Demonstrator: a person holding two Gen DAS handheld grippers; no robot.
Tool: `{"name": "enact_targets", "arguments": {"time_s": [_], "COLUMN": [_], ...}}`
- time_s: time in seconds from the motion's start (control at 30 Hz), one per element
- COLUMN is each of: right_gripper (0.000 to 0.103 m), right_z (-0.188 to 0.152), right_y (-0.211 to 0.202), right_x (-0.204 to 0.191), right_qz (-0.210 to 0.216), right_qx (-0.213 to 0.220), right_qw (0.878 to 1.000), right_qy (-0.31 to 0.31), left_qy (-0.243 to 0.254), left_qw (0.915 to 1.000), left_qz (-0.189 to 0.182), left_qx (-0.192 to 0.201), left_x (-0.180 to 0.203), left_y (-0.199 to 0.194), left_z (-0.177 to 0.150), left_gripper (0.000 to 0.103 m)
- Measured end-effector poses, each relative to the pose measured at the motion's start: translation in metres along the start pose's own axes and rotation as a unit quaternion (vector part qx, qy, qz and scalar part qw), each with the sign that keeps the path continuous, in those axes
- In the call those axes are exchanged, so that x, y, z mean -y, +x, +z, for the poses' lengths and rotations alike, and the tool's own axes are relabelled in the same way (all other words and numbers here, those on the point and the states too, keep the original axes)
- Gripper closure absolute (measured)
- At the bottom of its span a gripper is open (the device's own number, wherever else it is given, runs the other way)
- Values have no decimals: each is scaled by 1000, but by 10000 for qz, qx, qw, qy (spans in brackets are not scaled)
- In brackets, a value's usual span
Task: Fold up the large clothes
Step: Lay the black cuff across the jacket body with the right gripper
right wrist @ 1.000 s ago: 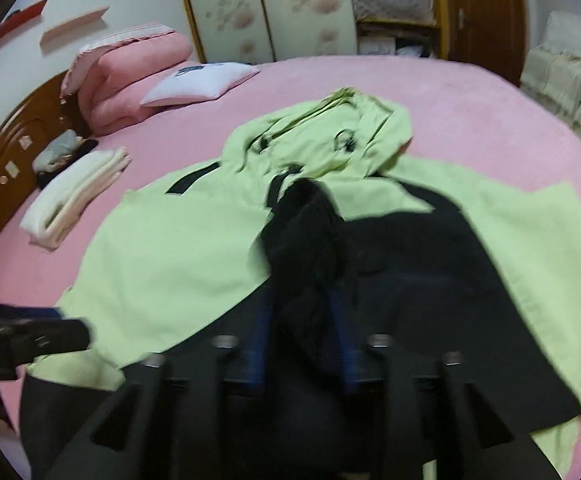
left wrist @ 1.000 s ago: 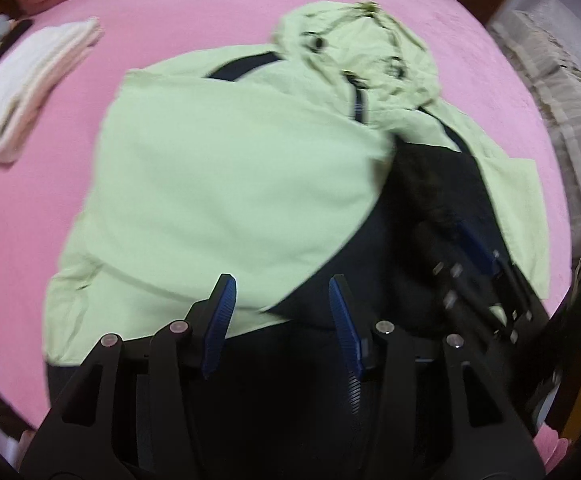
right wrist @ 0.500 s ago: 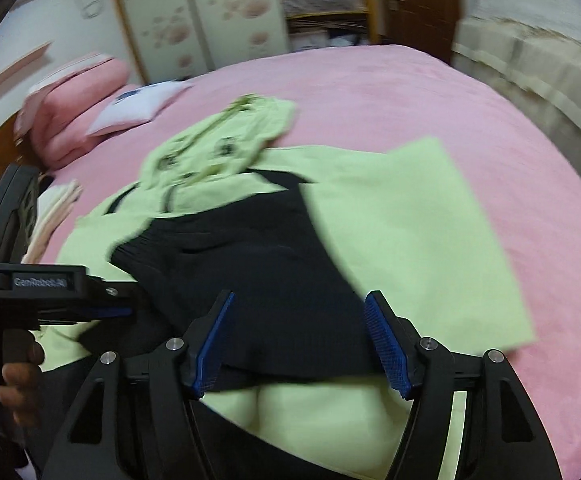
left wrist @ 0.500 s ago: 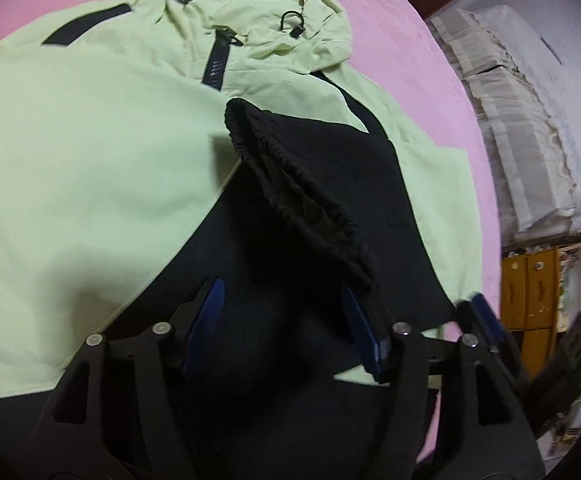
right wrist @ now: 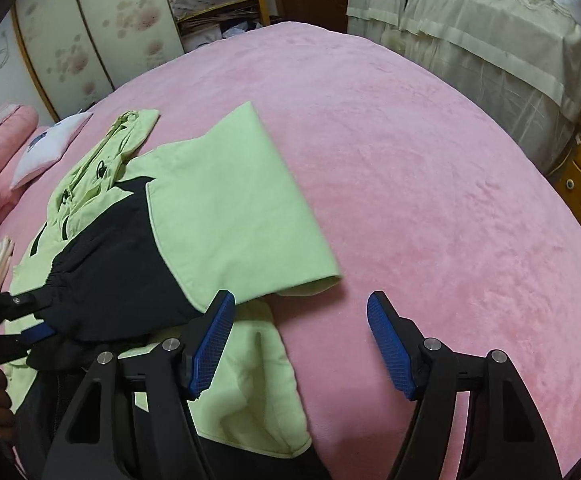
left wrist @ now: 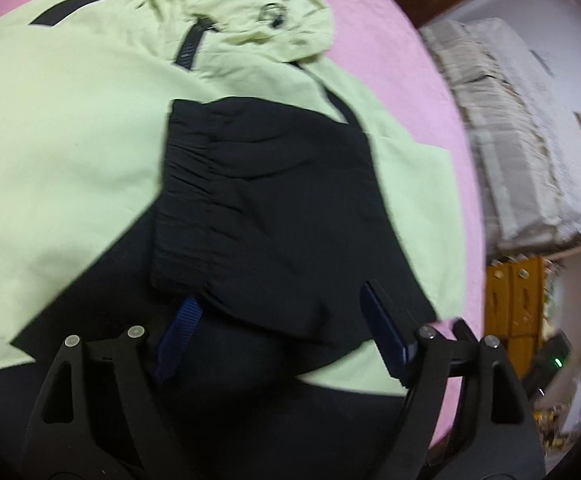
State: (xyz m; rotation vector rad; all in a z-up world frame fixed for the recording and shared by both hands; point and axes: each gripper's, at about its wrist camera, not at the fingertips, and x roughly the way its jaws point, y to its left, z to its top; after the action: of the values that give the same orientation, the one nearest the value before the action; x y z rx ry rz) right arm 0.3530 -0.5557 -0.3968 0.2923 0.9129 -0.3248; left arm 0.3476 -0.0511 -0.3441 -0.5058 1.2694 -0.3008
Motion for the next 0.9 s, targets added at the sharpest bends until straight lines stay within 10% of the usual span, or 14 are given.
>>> {"name": "enact_targets", "arguments": {"time_s": [0.1, 0.17, 0.23, 0.43, 0.7, 0.9], "right_gripper": [33, 33, 33, 32, 32, 32], "right_z": [1, 2, 4, 0, 0, -4], "right_y": [12, 20, 28, 44, 55, 60], "right_x": [4, 3, -1, -17, -47, -70], "right_qz": [71, 141, 159, 194, 260, 200], "right_qx": [-105, -180, -287, -502, -440, -248], "right_qw": [9999, 9996, 9991, 9977, 9973, 9963], "right_qy": [-57, -136, -262, -403, -534, -802], "left_qy": [-324, -258, -130, 574, 955, 522], "left_qw": [9987, 9960, 9962, 9919, 9599, 9570], "left_qz": [399, 856, 865, 580, 856, 1555], "left_qx": [-15, -38, 10, 976, 2492, 2394], "left_x": [-5, 2, 10, 57, 67, 7], "left_y": [13, 20, 23, -24, -135, -156], "left_z": [10, 21, 31, 62, 91, 94], "left_gripper": [46, 88, 95, 99, 99, 99]}}
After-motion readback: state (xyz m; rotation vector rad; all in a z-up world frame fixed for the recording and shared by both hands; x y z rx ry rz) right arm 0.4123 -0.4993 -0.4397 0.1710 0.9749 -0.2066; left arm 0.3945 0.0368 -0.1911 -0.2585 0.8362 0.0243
